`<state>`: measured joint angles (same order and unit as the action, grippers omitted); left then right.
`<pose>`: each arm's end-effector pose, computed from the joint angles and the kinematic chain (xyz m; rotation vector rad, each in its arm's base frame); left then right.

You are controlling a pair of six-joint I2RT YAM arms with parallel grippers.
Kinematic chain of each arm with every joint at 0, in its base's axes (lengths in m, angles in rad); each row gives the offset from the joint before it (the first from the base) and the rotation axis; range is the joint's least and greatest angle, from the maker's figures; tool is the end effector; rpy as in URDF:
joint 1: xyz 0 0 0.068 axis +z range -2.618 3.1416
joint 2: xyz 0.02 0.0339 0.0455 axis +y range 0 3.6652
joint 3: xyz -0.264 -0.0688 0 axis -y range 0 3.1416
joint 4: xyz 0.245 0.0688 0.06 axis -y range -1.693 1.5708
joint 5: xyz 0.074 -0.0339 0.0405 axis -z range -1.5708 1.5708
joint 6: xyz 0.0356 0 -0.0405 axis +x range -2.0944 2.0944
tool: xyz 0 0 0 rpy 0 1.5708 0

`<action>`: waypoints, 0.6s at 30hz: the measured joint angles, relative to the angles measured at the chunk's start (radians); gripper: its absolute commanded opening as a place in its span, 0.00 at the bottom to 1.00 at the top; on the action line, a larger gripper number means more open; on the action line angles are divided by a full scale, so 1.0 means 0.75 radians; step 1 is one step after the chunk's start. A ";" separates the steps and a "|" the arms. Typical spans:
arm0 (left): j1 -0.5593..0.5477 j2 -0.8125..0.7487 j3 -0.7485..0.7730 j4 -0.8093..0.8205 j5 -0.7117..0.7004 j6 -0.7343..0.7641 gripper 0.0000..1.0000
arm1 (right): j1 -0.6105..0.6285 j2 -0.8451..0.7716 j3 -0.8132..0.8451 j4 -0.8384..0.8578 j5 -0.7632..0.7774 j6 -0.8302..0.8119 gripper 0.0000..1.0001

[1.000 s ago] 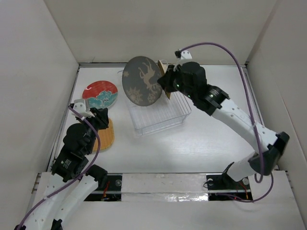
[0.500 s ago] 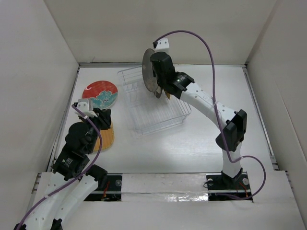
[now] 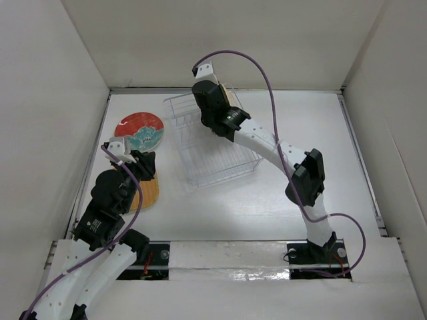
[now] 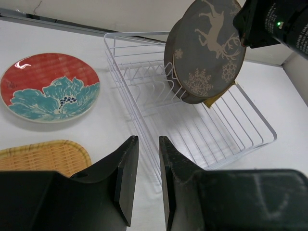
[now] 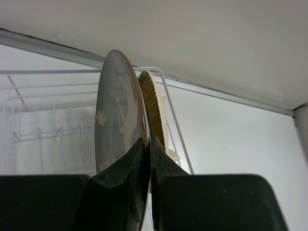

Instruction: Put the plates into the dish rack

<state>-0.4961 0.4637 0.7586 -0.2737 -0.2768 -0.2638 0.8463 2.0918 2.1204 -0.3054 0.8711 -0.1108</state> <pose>0.1006 -0.0434 0.3625 -0.0394 1.5627 -0.3861 0.3437 0.3473 0.3830 -0.2458 1.7381 -0.2693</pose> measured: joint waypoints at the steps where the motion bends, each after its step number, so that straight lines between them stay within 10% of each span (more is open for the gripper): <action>1: 0.000 -0.001 0.000 0.000 0.002 0.000 0.21 | 0.000 0.011 0.000 0.014 0.006 -0.024 0.00; 18: 0.000 -0.001 0.000 0.000 0.010 0.000 0.21 | 0.025 0.175 0.086 0.350 0.040 -0.487 0.00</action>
<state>-0.4961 0.4633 0.7586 -0.2737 -0.2691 -0.2638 0.8650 2.2230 2.1853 -0.0429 0.9012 -0.4759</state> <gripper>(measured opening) 0.211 0.109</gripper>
